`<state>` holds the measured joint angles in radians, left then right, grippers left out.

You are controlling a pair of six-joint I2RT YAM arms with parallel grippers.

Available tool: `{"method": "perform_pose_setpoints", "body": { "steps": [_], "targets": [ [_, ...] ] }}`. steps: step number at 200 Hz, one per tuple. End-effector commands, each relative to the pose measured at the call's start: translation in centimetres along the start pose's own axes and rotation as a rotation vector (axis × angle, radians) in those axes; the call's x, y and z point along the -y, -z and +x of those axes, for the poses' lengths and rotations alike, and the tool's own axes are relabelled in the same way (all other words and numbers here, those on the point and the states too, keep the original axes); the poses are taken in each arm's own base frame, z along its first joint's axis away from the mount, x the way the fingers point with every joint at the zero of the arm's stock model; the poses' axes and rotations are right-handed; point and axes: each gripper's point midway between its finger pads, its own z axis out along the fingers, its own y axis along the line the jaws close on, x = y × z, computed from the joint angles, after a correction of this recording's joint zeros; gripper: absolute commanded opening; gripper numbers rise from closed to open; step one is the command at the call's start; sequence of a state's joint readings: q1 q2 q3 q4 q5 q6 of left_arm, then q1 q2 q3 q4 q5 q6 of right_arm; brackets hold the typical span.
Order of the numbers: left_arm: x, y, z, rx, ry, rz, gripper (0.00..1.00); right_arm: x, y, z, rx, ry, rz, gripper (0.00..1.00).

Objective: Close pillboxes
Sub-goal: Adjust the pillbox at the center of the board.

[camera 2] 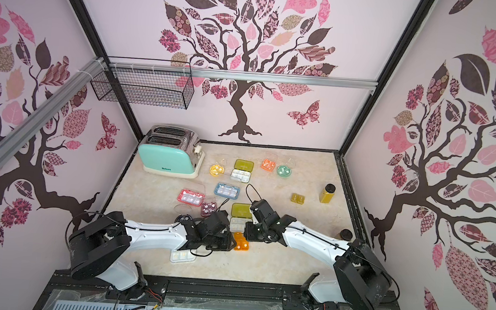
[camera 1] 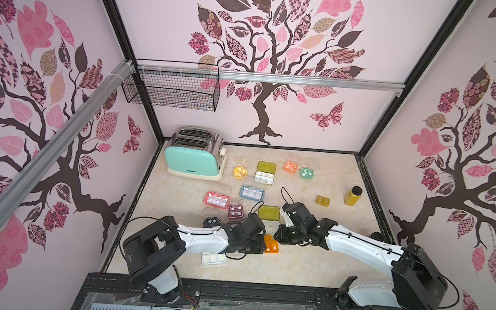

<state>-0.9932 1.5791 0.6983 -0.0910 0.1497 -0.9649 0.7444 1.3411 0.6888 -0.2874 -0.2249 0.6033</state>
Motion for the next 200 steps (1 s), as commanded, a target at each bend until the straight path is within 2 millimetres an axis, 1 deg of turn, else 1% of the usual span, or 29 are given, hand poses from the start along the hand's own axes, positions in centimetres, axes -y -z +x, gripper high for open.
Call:
{"method": "perform_pose_setpoints", "body": {
  "steps": [1, 29, 67, 104, 131, 149, 163, 178, 200],
  "targets": [
    [0.0, -0.2, -0.5, 0.019, 0.006, -0.02, 0.34, 0.1, 0.2, 0.7, -0.011, -0.001, -0.02, 0.22],
    [0.0, -0.1, -0.7, 0.03, 0.01, -0.022, 0.33, 0.3, 0.4, 1.2, -0.005, -0.012, -0.031, 0.23],
    [0.3, -0.2, -0.9, 0.031, 0.01, -0.02, 0.32, 0.4, 0.1, 2.2, -0.031, -0.024, -0.055, 0.24],
    [0.6, -0.2, -1.1, 0.034, 0.003, -0.019, 0.31, 0.7, 0.5, 2.2, -0.013, -0.022, -0.045, 0.26],
    [0.7, 0.1, -1.3, 0.045, -0.009, -0.028, 0.31, 0.1, 1.2, 2.3, -0.009, -0.006, -0.076, 0.29],
    [0.6, 0.0, -1.3, 0.045, -0.01, -0.033, 0.31, -0.6, 1.5, 2.6, -0.016, 0.0, -0.119, 0.34],
    [0.6, -0.1, -1.2, 0.043, -0.011, -0.035, 0.31, -0.7, 1.5, 2.8, -0.02, -0.003, -0.131, 0.35],
    [0.6, -0.2, -1.2, 0.04, -0.012, -0.035, 0.31, -0.1, 1.1, 3.0, -0.029, -0.012, -0.108, 0.36],
    [0.7, -0.5, -1.1, 0.036, -0.012, -0.034, 0.31, 0.1, 0.6, 3.4, -0.05, -0.011, -0.106, 0.35]
  ]
}}
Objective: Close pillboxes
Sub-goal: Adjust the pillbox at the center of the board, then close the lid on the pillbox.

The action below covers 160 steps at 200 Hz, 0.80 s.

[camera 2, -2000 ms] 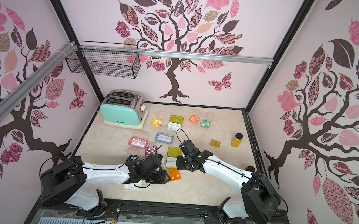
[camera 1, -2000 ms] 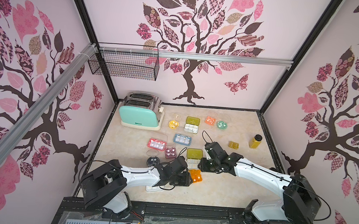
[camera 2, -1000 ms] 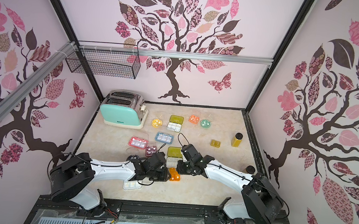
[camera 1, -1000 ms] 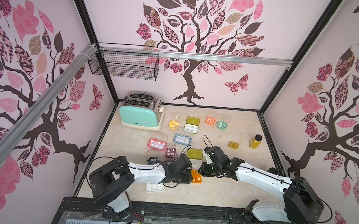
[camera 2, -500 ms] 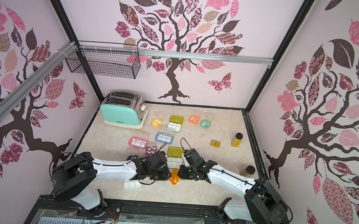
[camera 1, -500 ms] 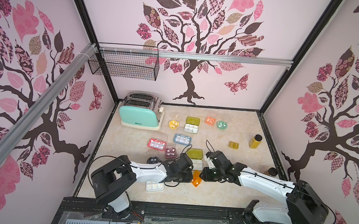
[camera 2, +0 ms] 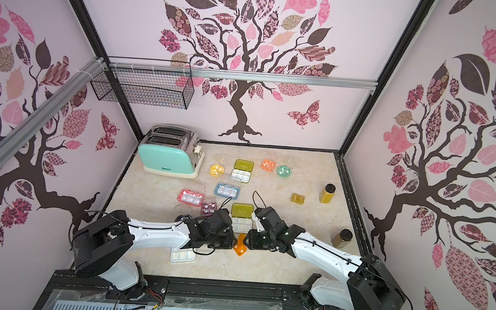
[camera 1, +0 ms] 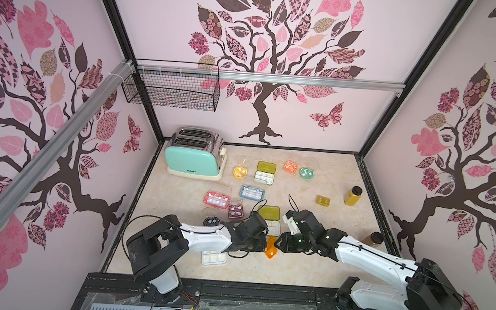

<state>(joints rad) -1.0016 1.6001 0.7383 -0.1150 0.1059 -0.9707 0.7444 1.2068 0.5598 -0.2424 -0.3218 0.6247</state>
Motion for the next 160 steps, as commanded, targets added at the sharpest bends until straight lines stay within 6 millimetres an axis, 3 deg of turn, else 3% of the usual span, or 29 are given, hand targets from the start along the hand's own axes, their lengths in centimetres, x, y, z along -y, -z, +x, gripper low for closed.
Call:
{"method": "perform_pose_setpoints", "body": {
  "steps": [1, 61, 160],
  "targets": [
    [0.3, -0.3, -0.2, 0.005, -0.012, -0.008, 0.31, 0.4, -0.5, 0.6, -0.029, -0.005, -0.001, 0.35],
    [0.6, -0.5, 0.0, 0.009, -0.01, -0.001, 0.3, -0.2, -1.6, 0.9, -0.052, -0.015, -0.052, 0.35],
    [0.6, -0.6, 0.1, 0.019, 0.013, 0.007, 0.27, 0.8, -3.4, 1.9, -0.086, -0.03, -0.032, 0.33]
  ]
}}
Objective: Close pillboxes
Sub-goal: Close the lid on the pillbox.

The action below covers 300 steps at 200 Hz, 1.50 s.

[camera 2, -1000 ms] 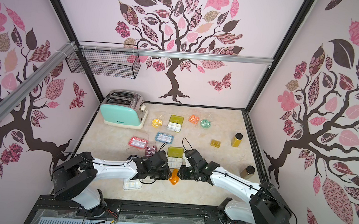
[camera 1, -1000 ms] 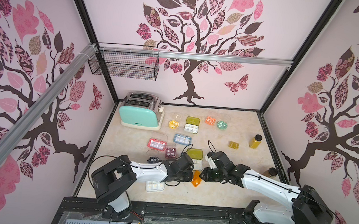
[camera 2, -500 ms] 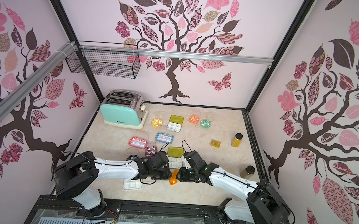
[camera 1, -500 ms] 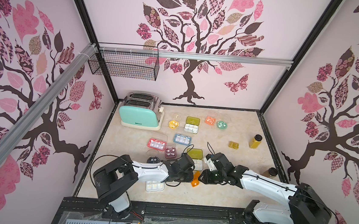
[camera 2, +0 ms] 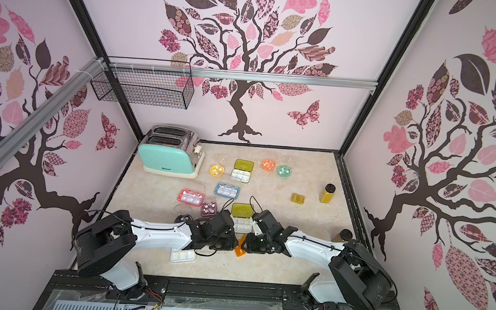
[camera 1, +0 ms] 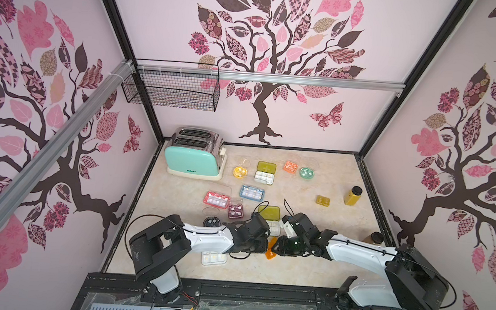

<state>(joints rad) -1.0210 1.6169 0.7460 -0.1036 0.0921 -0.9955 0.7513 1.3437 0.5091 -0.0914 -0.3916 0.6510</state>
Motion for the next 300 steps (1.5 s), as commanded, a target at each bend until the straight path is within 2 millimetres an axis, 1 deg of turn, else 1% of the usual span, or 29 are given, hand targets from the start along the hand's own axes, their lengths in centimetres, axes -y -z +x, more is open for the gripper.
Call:
{"method": "perform_pose_setpoints", "body": {
  "steps": [1, 45, 89, 114, 144, 155, 178, 227, 255, 277, 300],
  "targets": [
    [0.2, -0.2, -0.2, 0.016, 0.004, 0.009, 0.27, 0.0, -0.4, 0.3, -0.012, 0.004, 0.002, 0.33],
    [0.5, 0.2, -0.5, 0.03, 0.008, 0.022, 0.26, 0.6, -0.7, 0.4, -0.014, 0.006, 0.032, 0.31],
    [0.8, 0.6, -0.7, 0.036, -0.005, 0.027, 0.27, 1.9, -1.1, 0.8, -0.025, 0.01, 0.097, 0.27],
    [1.1, 1.9, -1.3, 0.056, -0.034, 0.02, 0.27, 2.0, -0.9, 0.9, -0.027, 0.009, 0.103, 0.27],
    [1.9, 3.8, -2.0, 0.077, -0.067, 0.04, 0.31, 1.1, -0.3, 0.2, -0.008, 0.022, 0.089, 0.27],
    [2.5, 4.1, -1.7, 0.059, -0.077, 0.068, 0.32, 0.8, 0.0, -0.1, 0.0, 0.029, 0.089, 0.27],
    [3.2, 4.0, 0.0, -0.021, -0.053, 0.137, 0.32, 0.9, 0.1, -0.4, 0.006, 0.037, 0.102, 0.27],
    [1.8, 3.6, 2.5, -0.06, 0.087, 0.176, 0.32, 0.9, -0.3, -0.3, -0.006, 0.031, 0.098, 0.27],
    [2.3, 3.4, 3.0, -0.069, 0.123, 0.229, 0.32, 1.0, -0.3, -0.5, -0.003, 0.035, 0.109, 0.27],
    [2.5, 2.4, 3.7, -0.093, 0.123, 0.228, 0.32, 1.0, -0.5, -0.4, -0.009, 0.034, 0.105, 0.27],
    [3.0, 1.8, 3.5, -0.094, 0.125, 0.252, 0.31, 1.1, -0.5, -0.3, -0.011, 0.035, 0.111, 0.27]
  ]
}}
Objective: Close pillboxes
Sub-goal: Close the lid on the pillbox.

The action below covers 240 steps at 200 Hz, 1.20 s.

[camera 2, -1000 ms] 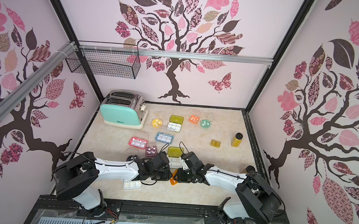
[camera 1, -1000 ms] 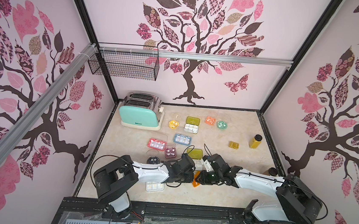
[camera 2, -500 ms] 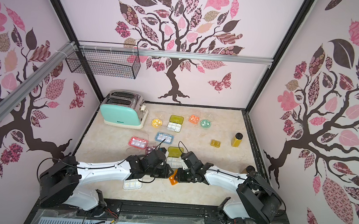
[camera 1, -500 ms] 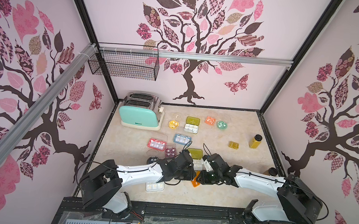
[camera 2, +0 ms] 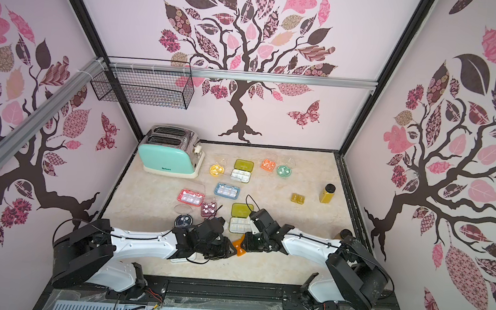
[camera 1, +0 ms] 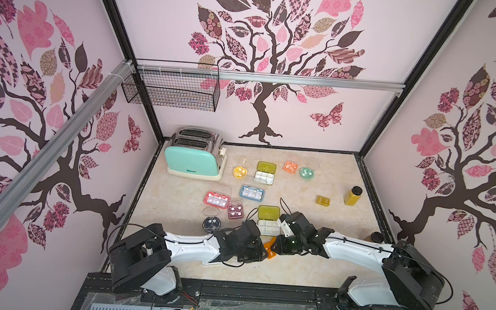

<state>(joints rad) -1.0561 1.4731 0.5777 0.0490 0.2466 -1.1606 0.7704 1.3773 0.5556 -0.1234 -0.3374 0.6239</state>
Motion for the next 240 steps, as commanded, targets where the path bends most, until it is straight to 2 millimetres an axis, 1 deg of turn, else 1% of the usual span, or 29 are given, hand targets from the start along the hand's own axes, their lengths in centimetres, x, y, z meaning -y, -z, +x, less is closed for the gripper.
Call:
{"method": "perform_pose_setpoints", "body": {
  "steps": [1, 23, 55, 93, 109, 122, 146, 178, 190, 208, 224, 240],
  "targets": [
    [1.4, -0.7, -0.2, -0.001, 0.005, 0.06, 0.31, 1.2, -0.2, 0.4, -0.022, 0.0, 0.063, 0.27],
    [1.2, -1.0, -0.4, 0.001, -0.007, 0.035, 0.29, 1.2, -0.2, 0.5, -0.024, -0.001, 0.065, 0.27],
    [0.0, -1.4, -0.2, -0.004, 0.004, 0.0, 0.26, 1.3, -0.3, 0.6, -0.024, -0.005, 0.062, 0.27],
    [-0.3, -1.7, -0.3, 0.002, 0.007, -0.015, 0.24, 1.4, -0.4, 0.8, -0.03, -0.011, 0.061, 0.27],
    [-0.3, -1.9, -0.4, 0.0, 0.004, -0.018, 0.2, 1.5, -0.4, 1.0, -0.032, -0.015, 0.059, 0.26],
    [-0.5, -2.1, -0.3, -0.005, 0.006, -0.022, 0.13, 1.5, -0.4, 1.0, -0.031, -0.018, 0.057, 0.26],
    [-0.8, -2.3, -0.1, -0.013, 0.013, -0.028, 0.09, 1.5, -0.5, 1.1, -0.034, -0.022, 0.051, 0.26],
    [-1.1, -2.3, -0.1, -0.013, 0.015, -0.036, 0.1, 1.3, -0.6, 1.1, -0.035, -0.023, 0.047, 0.26],
    [-1.4, -2.4, 0.0, -0.014, 0.017, -0.045, 0.11, 1.5, -0.6, 1.2, -0.038, -0.026, 0.048, 0.26],
    [-1.7, -2.6, 0.1, -0.018, 0.021, -0.053, 0.17, 1.6, -0.6, 1.4, -0.042, -0.027, 0.05, 0.27],
    [-1.7, -2.5, 0.0, -0.014, 0.019, -0.054, 0.19, 1.7, -0.4, 1.7, -0.05, -0.022, 0.052, 0.3],
    [-1.7, -2.4, -0.3, -0.009, 0.018, -0.061, 0.19, 1.6, -0.1, 1.9, -0.057, -0.012, 0.052, 0.31]
  ]
}}
